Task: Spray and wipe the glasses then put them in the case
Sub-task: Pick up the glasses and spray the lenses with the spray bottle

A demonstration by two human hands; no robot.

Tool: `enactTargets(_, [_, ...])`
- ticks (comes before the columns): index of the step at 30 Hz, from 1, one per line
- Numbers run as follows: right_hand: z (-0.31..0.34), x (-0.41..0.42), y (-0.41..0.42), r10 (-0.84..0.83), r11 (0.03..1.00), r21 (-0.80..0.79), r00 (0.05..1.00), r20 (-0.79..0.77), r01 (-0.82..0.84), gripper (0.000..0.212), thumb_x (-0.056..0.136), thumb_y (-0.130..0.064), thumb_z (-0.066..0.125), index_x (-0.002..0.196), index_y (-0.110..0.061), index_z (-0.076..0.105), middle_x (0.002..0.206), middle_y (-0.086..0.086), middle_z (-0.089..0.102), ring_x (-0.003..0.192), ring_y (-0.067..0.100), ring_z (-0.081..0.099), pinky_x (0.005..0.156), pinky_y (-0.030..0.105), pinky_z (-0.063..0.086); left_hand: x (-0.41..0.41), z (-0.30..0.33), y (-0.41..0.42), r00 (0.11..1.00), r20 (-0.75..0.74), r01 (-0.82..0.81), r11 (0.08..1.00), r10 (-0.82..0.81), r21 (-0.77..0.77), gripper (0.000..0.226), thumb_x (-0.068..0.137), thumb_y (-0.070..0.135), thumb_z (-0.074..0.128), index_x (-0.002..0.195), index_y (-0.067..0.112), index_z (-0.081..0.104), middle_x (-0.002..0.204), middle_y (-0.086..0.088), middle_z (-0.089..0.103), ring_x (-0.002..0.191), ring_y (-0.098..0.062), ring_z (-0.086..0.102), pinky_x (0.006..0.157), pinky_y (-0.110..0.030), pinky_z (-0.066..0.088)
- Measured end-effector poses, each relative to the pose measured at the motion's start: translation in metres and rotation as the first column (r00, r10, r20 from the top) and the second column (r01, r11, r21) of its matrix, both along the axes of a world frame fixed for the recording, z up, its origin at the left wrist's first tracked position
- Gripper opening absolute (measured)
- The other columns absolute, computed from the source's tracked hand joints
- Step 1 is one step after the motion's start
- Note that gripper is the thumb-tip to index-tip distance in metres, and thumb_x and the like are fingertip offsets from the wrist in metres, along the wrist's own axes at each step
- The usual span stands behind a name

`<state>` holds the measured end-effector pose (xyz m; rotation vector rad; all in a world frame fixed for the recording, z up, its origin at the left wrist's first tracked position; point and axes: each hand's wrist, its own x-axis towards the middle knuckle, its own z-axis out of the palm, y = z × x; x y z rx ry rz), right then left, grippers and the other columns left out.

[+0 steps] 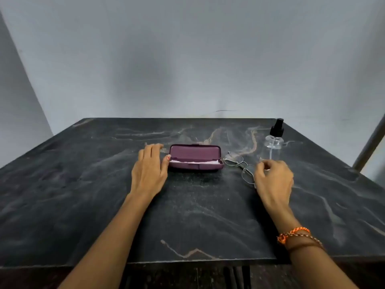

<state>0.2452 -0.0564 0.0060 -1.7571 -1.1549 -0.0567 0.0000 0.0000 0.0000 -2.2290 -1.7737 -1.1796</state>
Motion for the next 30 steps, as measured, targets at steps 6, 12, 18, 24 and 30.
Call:
enactTargets(6, [-0.001, 0.003, -0.004, -0.070, 0.987, -0.154, 0.992, -0.106, 0.053, 0.039, 0.085, -0.016, 0.043, 0.049, -0.001, 0.044, 0.053, 0.012, 0.044, 0.054, 0.029, 0.038, 0.060, 0.031, 0.029, 0.001, -0.001, 0.001, 1.000, 0.027, 0.015, 1.000, -0.016, 0.015, 0.035, 0.094, 0.024, 0.046, 0.125, 0.008, 0.044, 0.121, -0.011, 0.052, 0.110, -0.024, 0.044, 0.068, -0.033, 0.043])
enactTargets(12, [0.001, 0.008, -0.009, -0.061, 0.987, -0.154, 0.988, -0.143, 0.039, 0.045, 0.078, -0.012, 0.049, 0.037, -0.014, 0.031, 0.041, 0.003, 0.032, 0.044, 0.018, 0.032, 0.043, 0.025, 0.024, 0.002, -0.003, -0.001, 0.998, -0.016, 0.058, 0.997, -0.057, 0.041, 0.036, 0.094, 0.023, 0.048, 0.126, 0.008, 0.044, 0.121, -0.010, 0.052, 0.109, -0.023, 0.044, 0.067, -0.031, 0.041])
enactTargets(18, [0.001, 0.008, -0.010, -0.057, 0.991, -0.129, 0.978, -0.198, 0.032, 0.032, 0.079, -0.009, 0.047, 0.048, -0.001, 0.046, 0.049, 0.010, 0.043, 0.054, 0.025, 0.039, 0.052, 0.031, 0.029, 0.001, -0.002, -0.003, 0.997, -0.027, 0.069, 0.996, -0.067, 0.050, 0.034, 0.094, 0.023, 0.047, 0.125, 0.008, 0.045, 0.120, -0.009, 0.052, 0.108, -0.023, 0.044, 0.066, -0.031, 0.040])
enactTargets(24, [0.003, 0.001, -0.011, -0.018, 0.999, 0.027, 0.999, -0.038, 0.019, 0.025, 0.084, -0.010, 0.048, 0.069, 0.003, 0.063, 0.061, 0.012, 0.055, 0.063, 0.025, 0.048, 0.063, 0.027, 0.032, 0.001, -0.001, -0.006, 0.996, -0.008, 0.088, 0.992, -0.088, 0.095, 0.032, 0.094, 0.022, 0.048, 0.123, 0.007, 0.047, 0.117, -0.010, 0.053, 0.106, -0.022, 0.045, 0.066, -0.029, 0.039])
enactTargets(30, [0.006, 0.002, -0.010, -0.040, 0.991, 0.129, 0.997, -0.068, 0.049, 0.027, 0.084, -0.014, 0.048, 0.073, 0.002, 0.067, 0.073, 0.021, 0.065, 0.073, 0.032, 0.059, 0.066, 0.026, 0.036, 0.001, 0.001, -0.008, 0.994, 0.022, 0.104, 0.987, -0.107, 0.120, 0.030, 0.094, 0.020, 0.048, 0.121, 0.007, 0.048, 0.116, -0.010, 0.054, 0.105, -0.022, 0.046, 0.065, -0.029, 0.039])
